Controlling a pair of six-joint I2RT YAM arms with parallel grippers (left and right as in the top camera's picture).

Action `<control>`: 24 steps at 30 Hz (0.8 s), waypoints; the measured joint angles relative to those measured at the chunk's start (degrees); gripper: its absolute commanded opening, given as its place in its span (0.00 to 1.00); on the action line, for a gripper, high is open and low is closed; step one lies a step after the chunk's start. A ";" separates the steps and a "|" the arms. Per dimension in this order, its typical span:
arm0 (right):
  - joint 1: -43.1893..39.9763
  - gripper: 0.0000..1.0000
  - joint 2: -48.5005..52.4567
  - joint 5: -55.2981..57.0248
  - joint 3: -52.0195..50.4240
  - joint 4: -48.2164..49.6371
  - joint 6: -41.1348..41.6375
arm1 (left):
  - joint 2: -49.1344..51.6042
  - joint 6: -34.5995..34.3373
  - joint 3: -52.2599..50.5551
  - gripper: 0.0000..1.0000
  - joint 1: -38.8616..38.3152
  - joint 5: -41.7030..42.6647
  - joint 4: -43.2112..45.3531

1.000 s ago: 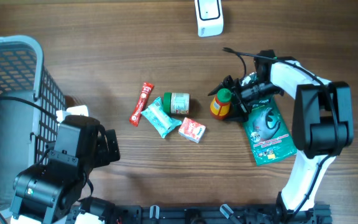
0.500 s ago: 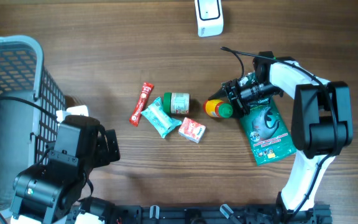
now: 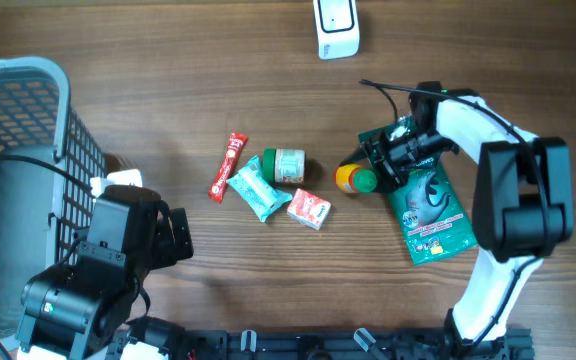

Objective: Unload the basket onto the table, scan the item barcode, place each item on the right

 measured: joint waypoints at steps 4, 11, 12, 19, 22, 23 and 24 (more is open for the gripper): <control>0.00 0.43 -7.04 9.73 0.00 -1.31 7.21 | 0.00 0.00 0.00 1.00 0.00 0.00 -0.02; 2.12 0.38 -8.79 21.03 0.20 -3.63 18.45 | 0.00 0.00 0.00 1.00 0.00 0.00 -0.02; 2.73 0.38 -8.81 23.28 0.20 -2.93 19.91 | 0.00 0.00 0.00 1.00 0.00 0.00 0.00; 12.39 0.47 -9.14 44.48 0.22 -0.42 29.40 | 0.00 0.00 0.00 1.00 0.00 0.00 -0.02; 14.64 0.47 -9.01 49.24 0.22 -0.13 30.82 | 0.00 0.00 0.00 1.00 0.00 0.00 -0.02; 15.04 0.47 -8.79 50.38 0.22 0.13 31.10 | 0.00 0.00 0.00 1.00 0.00 0.00 -0.02; 15.34 0.47 -8.46 51.36 0.22 0.26 31.39 | 0.00 0.00 0.00 1.00 0.00 0.00 -0.02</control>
